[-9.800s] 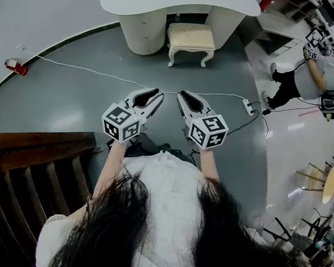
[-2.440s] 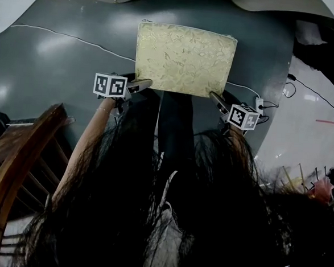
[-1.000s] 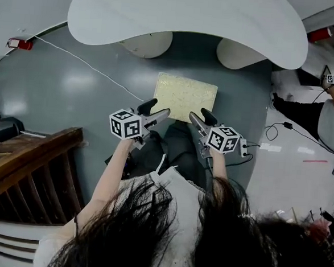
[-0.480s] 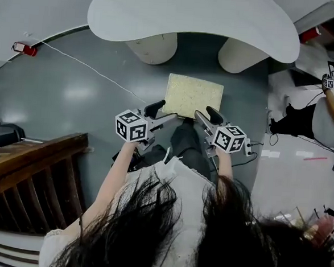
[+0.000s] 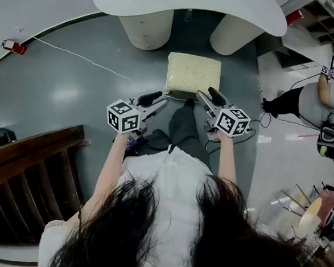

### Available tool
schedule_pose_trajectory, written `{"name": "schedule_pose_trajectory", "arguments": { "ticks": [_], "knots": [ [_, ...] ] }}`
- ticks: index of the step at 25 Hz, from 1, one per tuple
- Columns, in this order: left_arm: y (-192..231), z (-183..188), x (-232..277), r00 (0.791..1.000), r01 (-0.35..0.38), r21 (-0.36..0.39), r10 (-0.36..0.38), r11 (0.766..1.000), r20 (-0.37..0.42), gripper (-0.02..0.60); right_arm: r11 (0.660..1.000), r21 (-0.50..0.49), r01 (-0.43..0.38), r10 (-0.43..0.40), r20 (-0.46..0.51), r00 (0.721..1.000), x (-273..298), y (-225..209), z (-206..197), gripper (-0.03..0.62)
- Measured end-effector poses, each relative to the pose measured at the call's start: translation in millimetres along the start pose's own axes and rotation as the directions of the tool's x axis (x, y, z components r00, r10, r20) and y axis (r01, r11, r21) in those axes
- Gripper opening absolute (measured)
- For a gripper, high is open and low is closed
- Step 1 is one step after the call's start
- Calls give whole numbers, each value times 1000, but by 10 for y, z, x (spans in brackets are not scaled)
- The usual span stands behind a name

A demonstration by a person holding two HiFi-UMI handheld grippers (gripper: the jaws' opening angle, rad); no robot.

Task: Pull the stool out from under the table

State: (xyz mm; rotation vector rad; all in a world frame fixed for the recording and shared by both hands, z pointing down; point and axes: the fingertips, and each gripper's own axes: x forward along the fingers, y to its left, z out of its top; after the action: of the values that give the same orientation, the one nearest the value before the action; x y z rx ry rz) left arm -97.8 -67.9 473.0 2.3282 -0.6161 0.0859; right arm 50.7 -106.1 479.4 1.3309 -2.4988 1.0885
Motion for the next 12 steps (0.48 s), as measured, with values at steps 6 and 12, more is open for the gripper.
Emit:
{"name": "schedule_pose_trajectory", "arguments": {
  "ticks": [6, 12],
  "knots": [
    [-190, -225, -287, 999, -29, -30, 30, 999, 40, 124, 999, -32, 23, -23, 17, 1000, -403, 316, -151, 283],
    [-430, -297, -386, 994, -47, -31, 50, 998, 92, 109, 999, -42, 20, -19, 23, 1000, -678, 401, -233, 281]
  ]
}}
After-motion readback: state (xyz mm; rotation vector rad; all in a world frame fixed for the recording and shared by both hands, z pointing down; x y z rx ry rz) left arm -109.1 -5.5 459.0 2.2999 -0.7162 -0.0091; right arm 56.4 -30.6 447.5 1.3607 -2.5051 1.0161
